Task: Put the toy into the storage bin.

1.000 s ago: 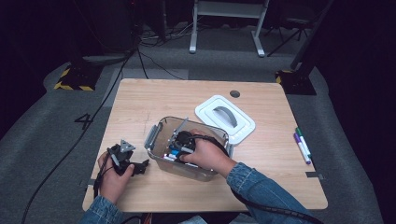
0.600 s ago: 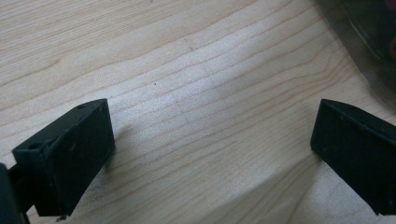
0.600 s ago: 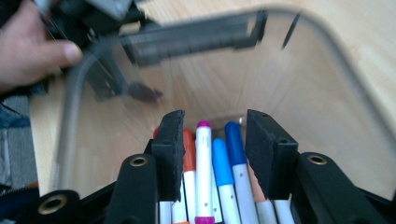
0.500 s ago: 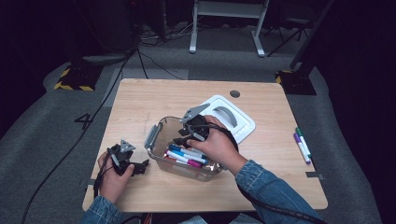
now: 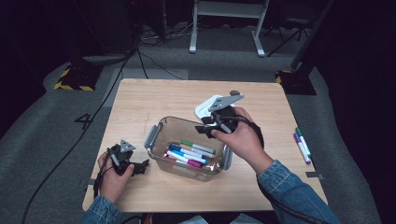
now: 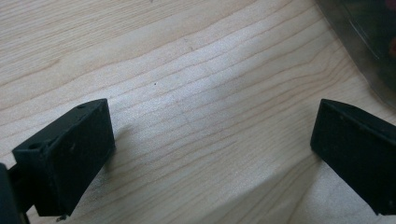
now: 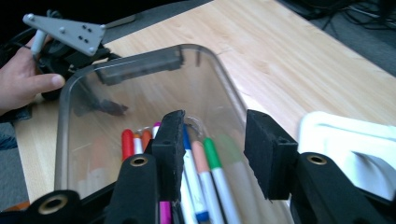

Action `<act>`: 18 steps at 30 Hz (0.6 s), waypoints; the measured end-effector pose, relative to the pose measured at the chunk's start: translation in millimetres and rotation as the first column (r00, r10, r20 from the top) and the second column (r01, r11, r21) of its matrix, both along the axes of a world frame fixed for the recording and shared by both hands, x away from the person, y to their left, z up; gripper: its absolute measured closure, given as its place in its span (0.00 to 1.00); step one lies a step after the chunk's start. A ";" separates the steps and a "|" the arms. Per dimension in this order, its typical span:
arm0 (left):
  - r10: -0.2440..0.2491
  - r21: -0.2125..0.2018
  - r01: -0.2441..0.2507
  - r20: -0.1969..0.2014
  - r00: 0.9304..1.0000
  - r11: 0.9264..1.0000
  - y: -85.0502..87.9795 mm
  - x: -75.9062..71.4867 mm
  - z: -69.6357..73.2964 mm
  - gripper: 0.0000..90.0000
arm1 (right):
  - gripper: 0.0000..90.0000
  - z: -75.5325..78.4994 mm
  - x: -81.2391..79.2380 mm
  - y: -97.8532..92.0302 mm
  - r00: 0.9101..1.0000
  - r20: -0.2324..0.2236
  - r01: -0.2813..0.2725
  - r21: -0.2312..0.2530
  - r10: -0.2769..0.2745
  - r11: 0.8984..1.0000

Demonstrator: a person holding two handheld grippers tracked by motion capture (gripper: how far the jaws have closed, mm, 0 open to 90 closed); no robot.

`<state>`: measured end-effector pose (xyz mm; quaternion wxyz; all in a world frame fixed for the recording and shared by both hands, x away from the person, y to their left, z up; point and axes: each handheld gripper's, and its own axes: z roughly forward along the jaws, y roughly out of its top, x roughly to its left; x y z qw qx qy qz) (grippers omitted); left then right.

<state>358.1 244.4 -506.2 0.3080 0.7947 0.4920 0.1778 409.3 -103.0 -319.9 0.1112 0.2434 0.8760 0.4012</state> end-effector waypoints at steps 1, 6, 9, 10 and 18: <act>0.000 -0.001 0.000 -0.001 1.000 1.000 0.0 0.0 0.0 0.00 | 0.65 2.3 -0.1 -5.9 1.000 0.001 0.010 0.002 -0.010 1.000; 0.000 0.000 0.000 0.000 1.000 1.000 0.0 0.0 0.0 0.00 | 0.65 10.8 0.3 -34.9 0.997 0.012 0.071 0.021 -0.071 0.997; 0.000 0.000 0.000 0.000 1.000 1.000 0.0 0.0 0.0 0.00 | 0.65 16.9 0.5 -53.7 0.994 0.017 0.109 0.044 -0.110 0.993; 0.000 0.000 0.000 0.000 1.000 1.000 0.0 0.0 0.0 0.00 | 0.65 20.6 0.4 -67.1 0.990 0.024 0.135 0.055 -0.136 0.989; 0.000 -0.001 0.000 -0.001 1.000 1.000 -0.1 0.0 0.0 0.00 | 0.65 25.7 -1.1 -123.6 0.967 0.033 0.249 0.080 -0.252 0.965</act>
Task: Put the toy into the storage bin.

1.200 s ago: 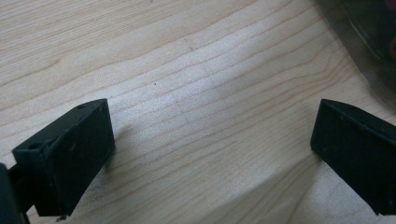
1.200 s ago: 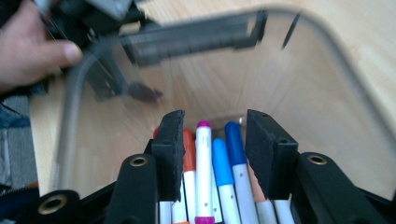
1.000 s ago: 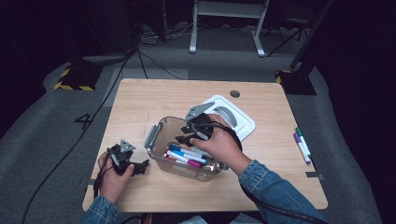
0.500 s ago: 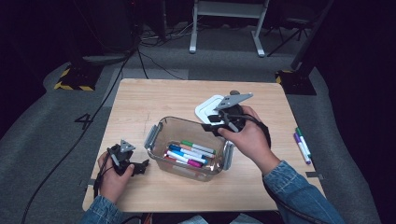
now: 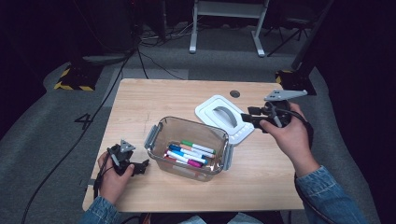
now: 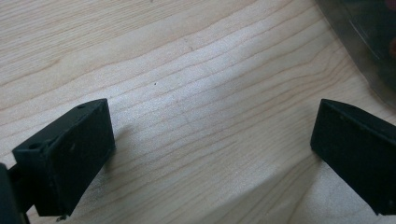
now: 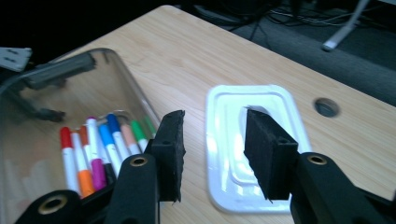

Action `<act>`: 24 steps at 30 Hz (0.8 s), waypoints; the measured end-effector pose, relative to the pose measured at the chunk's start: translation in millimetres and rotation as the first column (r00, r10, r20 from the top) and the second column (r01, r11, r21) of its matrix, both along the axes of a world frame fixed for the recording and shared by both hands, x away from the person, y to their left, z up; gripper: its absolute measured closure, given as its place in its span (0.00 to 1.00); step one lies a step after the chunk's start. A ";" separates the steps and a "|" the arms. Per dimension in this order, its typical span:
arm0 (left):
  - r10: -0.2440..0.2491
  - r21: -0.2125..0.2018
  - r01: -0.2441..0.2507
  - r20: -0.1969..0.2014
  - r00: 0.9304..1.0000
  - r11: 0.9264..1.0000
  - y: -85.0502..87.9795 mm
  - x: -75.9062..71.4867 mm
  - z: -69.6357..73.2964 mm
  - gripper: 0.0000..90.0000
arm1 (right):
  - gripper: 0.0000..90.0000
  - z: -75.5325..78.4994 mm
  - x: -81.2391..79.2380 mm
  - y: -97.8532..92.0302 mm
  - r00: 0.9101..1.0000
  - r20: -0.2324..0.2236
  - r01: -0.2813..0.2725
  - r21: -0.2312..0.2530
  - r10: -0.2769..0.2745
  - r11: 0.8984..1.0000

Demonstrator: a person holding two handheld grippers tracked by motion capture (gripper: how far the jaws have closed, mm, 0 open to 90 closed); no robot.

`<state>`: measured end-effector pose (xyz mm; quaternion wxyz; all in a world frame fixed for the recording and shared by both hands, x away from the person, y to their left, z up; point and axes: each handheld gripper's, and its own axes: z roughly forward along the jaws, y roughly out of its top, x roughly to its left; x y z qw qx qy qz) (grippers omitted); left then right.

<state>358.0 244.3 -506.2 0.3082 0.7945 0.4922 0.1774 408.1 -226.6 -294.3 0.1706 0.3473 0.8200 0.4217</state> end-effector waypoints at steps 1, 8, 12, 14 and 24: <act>0.000 0.000 0.000 0.000 1.000 1.000 0.0 0.0 0.0 0.00 | 0.65 0.0 0.0 0.0 1.000 0.000 0.000 0.000 0.000 1.000; 0.000 0.000 0.000 0.000 1.000 1.000 0.0 0.0 0.0 0.00 | 0.66 -10.6 -0.1 -54.6 0.991 -0.001 0.130 -0.040 -0.130 0.991; 0.000 0.000 0.000 0.000 1.000 1.000 0.0 0.0 0.0 0.00 | 0.67 -22.8 2.9 -82.2 0.980 -0.009 0.200 -0.062 -0.201 0.978; 0.000 0.000 0.000 0.000 1.000 1.000 0.0 0.0 0.0 0.00 | 0.67 -31.1 5.2 -95.8 0.972 -0.021 0.231 -0.074 -0.233 0.970; 0.001 0.000 -0.001 0.000 1.000 1.000 -0.1 0.0 0.0 0.00 | 0.68 -68.8 15.5 -147.2 0.933 -0.072 0.343 -0.124 -0.353 0.931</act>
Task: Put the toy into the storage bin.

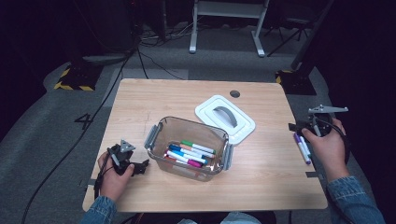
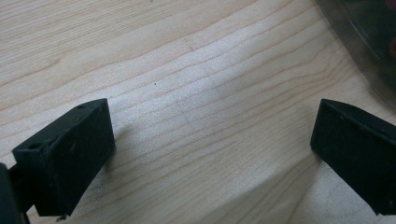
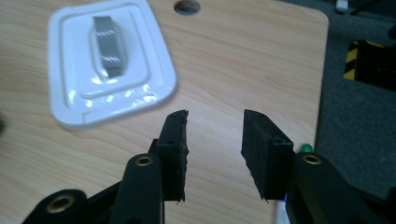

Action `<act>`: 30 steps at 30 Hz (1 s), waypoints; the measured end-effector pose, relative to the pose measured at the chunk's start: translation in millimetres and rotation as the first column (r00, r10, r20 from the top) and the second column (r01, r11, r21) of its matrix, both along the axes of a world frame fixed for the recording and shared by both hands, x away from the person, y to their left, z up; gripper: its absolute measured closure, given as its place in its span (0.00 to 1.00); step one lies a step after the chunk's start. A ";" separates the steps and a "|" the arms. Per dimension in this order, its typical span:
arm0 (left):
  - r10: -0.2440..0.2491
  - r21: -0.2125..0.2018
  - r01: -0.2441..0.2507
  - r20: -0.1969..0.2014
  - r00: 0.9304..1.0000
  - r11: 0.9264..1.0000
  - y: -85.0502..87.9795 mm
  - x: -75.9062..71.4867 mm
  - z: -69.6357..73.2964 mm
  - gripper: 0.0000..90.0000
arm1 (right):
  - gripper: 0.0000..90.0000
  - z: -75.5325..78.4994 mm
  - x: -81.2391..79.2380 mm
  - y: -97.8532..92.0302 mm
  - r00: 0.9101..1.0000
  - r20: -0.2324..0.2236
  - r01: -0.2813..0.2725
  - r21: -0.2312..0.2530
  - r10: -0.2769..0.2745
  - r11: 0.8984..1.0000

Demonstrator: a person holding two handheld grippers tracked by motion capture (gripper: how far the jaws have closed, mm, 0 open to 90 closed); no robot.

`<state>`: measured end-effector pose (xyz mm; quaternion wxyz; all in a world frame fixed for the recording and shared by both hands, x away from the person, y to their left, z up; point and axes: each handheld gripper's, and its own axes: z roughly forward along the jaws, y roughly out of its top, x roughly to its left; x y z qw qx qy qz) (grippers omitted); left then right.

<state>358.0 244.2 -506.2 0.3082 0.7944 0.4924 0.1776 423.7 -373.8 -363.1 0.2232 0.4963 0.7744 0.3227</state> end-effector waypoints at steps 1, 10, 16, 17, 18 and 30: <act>0.000 0.000 0.000 0.000 1.000 1.000 0.0 0.0 0.0 0.00 | 0.69 -4.4 1.0 -4.9 1.000 -0.007 0.010 -0.007 -0.010 1.000; 0.000 0.000 0.000 0.000 1.000 1.000 0.0 0.0 0.0 0.00 | 0.70 -40.6 9.0 -36.1 0.994 -0.067 0.084 -0.010 -0.084 0.996; 0.000 0.000 0.000 0.000 1.000 1.000 0.0 0.0 0.0 0.00 | 0.69 -64.9 12.3 -51.0 0.986 -0.103 0.128 -0.020 -0.129 0.992; 0.000 0.001 0.000 0.000 1.000 1.000 0.1 0.0 0.1 0.00 | 0.69 -64.9 12.3 -51.0 0.986 -0.103 0.128 -0.020 -0.129 0.992; 0.000 0.001 0.000 0.000 1.000 1.000 0.1 0.0 0.1 0.00 | 0.69 -68.2 12.7 -52.3 0.985 -0.108 0.131 -0.014 -0.132 0.991; 0.000 0.001 0.000 0.000 1.000 1.000 0.0 0.0 0.0 0.00 | 0.71 -95.7 15.8 -62.8 0.972 -0.160 0.167 -0.034 -0.171 0.985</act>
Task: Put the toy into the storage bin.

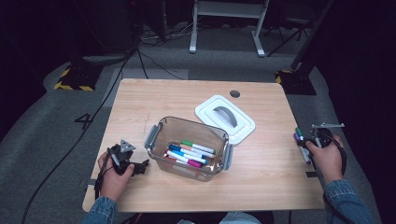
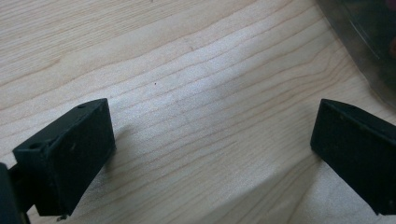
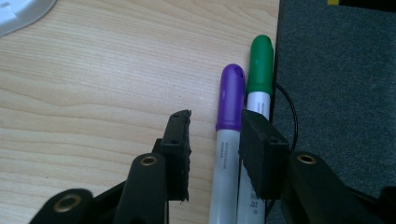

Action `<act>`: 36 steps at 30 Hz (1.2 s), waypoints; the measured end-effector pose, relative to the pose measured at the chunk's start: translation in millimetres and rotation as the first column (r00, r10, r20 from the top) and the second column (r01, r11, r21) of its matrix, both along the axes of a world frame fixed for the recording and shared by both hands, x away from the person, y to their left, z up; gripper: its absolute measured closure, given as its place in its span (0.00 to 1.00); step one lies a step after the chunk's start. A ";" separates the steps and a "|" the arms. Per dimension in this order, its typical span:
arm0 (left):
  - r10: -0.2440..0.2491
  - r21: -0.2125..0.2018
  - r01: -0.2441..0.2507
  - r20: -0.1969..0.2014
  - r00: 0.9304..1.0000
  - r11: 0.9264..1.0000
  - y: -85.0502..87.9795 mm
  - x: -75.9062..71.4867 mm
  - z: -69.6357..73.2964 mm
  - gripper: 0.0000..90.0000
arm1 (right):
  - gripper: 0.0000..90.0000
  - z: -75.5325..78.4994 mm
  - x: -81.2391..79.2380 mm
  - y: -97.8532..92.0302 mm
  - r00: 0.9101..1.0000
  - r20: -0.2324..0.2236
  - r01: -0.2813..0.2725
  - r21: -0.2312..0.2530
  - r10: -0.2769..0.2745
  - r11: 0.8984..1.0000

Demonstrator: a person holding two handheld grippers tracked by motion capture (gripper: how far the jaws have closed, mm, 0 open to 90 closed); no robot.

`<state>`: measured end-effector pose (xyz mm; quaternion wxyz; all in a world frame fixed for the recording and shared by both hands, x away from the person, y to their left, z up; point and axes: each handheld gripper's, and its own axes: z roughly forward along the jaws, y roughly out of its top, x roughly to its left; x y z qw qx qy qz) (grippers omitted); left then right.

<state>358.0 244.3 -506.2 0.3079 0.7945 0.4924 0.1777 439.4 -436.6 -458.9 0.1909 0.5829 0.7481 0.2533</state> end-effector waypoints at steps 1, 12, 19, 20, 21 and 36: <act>0.000 0.000 0.000 0.000 1.000 1.000 0.0 0.0 0.0 0.00 | 0.72 -1.3 0.2 0.0 1.000 -0.004 0.002 0.001 -0.002 1.000; 0.000 0.001 0.000 0.001 1.000 1.000 0.0 0.0 0.0 0.00 | 0.80 -16.1 3.6 3.0 0.998 -0.061 -0.006 -0.024 0.005 1.000; 0.000 0.001 0.000 0.000 1.000 1.000 0.0 0.0 0.0 0.00 | 0.84 -17.5 0.9 6.7 0.998 -0.056 -0.007 -0.021 0.006 1.000; 0.000 0.001 0.000 0.000 1.000 1.000 0.1 0.0 0.0 0.00 | 0.84 -17.6 0.4 6.8 0.998 -0.056 -0.009 -0.024 0.008 1.000; 0.000 0.001 0.000 0.000 1.000 1.000 0.0 0.0 0.0 0.00 | 0.85 -17.5 -0.2 7.3 0.998 -0.057 -0.007 -0.022 0.005 1.000; 0.000 0.001 0.000 0.001 1.000 1.000 0.0 0.0 0.0 0.00 | 0.86 -9.6 -2.0 16.2 0.998 -0.056 -0.014 -0.004 0.014 1.000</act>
